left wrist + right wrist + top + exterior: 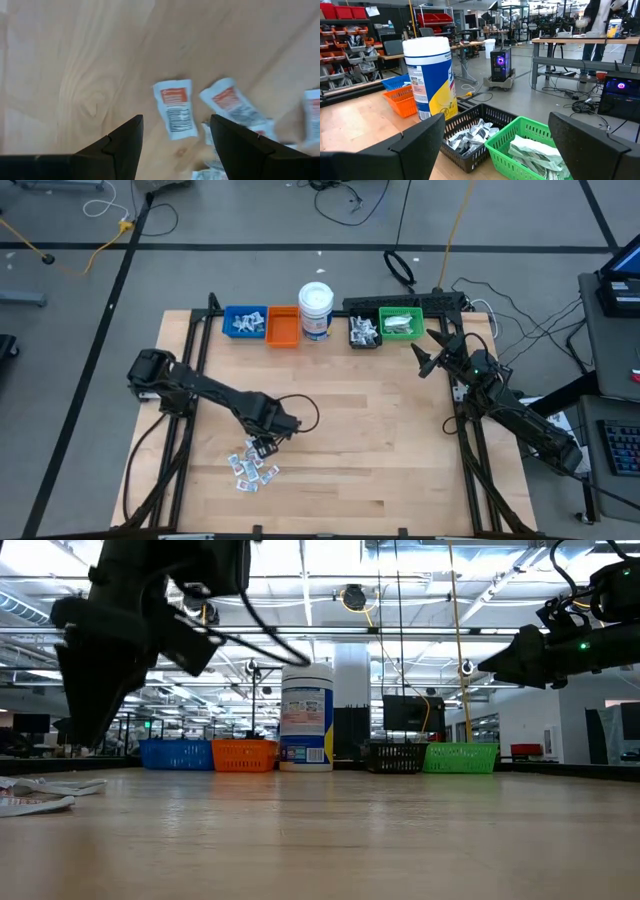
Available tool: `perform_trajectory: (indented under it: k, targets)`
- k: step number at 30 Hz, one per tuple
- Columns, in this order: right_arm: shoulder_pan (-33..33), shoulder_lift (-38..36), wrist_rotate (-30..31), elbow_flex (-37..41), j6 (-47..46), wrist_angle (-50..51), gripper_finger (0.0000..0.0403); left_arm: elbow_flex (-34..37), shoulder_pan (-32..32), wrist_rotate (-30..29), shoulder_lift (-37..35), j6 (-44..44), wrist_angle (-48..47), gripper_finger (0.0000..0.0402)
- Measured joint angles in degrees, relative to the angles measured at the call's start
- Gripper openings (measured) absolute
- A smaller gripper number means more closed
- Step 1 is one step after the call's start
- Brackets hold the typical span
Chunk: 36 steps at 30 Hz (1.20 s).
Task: Pick & Place First Aid Supplies
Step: Put the ointment pack into the orange bin
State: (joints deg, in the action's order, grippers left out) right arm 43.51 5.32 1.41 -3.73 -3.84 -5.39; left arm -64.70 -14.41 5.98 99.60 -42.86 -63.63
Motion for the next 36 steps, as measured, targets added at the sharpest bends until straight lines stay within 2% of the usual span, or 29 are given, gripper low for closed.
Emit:
perform_trajectory:
  k: [7,17,21,28,32,36]
  targets:
    - [0.0,0.0,0.0,0.0,0.0,0.0,0.0352,3.3,0.0,-0.4,1.3,-0.6,1.4,0.0237]
    - [0.0,0.0,0.0,0.0,0.0,0.0,0.0352,7.2,0.0,0.8,1.3,-1.2,9.7,0.0229]
    - [0.0,0.0,0.0,0.0,0.0,0.0,0.0352,7.3,0.0,0.9,1.3,-0.7,10.7,0.0176]
    - [0.0,0.0,0.0,0.0,0.0,0.0,0.0352,7.3,0.0,0.4,1.3,0.5,11.1,0.0022]
    - [0.0,0.0,0.0,0.0,0.0,0.0,0.0352,7.3,0.9,0.0,0.6,0.7,11.1,0.0013]
    - [0.0,0.0,0.0,0.0,0.0,0.0,0.0352,7.3,3.5,-3.7,-4.2,2.0,10.7,0.0004]
